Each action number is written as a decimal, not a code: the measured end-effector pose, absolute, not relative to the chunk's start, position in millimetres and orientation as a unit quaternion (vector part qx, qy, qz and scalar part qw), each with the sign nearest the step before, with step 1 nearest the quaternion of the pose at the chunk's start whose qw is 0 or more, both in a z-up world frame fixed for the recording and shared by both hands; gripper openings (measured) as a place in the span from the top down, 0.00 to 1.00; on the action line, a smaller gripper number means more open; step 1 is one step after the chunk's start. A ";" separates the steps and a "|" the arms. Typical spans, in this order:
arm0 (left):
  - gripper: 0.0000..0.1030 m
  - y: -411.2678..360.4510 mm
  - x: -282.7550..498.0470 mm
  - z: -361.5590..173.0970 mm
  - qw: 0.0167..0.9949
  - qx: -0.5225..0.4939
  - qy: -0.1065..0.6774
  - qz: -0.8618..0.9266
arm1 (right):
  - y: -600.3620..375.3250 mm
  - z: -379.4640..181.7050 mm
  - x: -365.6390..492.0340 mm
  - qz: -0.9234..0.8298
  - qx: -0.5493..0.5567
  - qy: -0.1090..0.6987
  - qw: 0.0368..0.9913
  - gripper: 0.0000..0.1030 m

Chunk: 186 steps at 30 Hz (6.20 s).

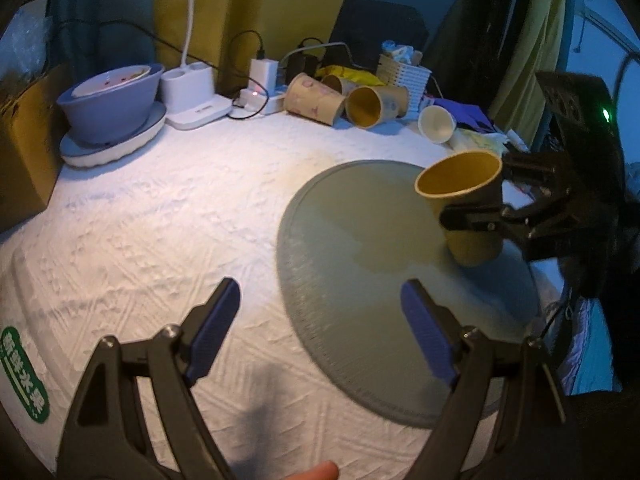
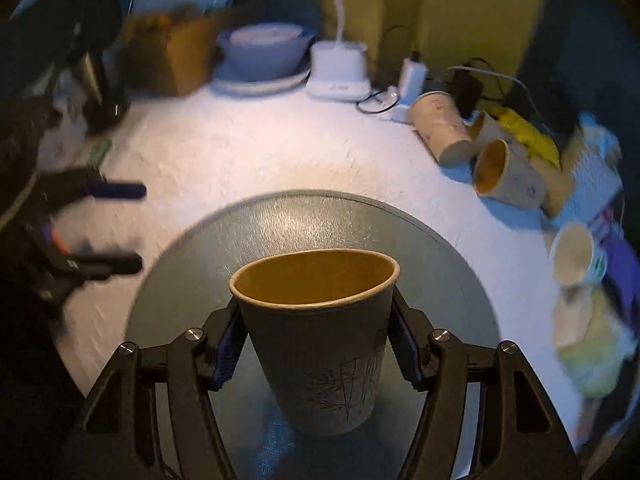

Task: Flip cup upright

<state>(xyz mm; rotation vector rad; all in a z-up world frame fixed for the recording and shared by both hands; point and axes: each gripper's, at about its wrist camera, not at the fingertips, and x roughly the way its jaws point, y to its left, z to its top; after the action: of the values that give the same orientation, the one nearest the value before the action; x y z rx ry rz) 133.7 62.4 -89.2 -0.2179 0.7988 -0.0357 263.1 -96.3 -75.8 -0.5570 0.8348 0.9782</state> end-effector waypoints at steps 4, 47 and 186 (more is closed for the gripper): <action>0.19 51.9 142.2 -84.8 0.915 -0.107 0.388 -0.020 | -108.3 -79.3 258.6 0.450 -0.194 0.373 0.787 0.35; 0.19 17.3 150.6 -67.0 0.920 -0.103 0.375 -0.040 | -158.2 -86.9 255.3 0.397 -0.094 0.304 0.861 0.33; 0.19 -51.4 -37.8 68.7 0.989 -0.052 0.136 -0.037 | -261.4 51.8 34.8 0.271 -0.084 0.194 0.939 0.27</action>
<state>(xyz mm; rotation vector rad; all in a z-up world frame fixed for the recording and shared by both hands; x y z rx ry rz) -37.8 -51.4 68.7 -0.1049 0.2739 -0.0752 34.8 -261.4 51.8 -0.1713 0.3962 0.5530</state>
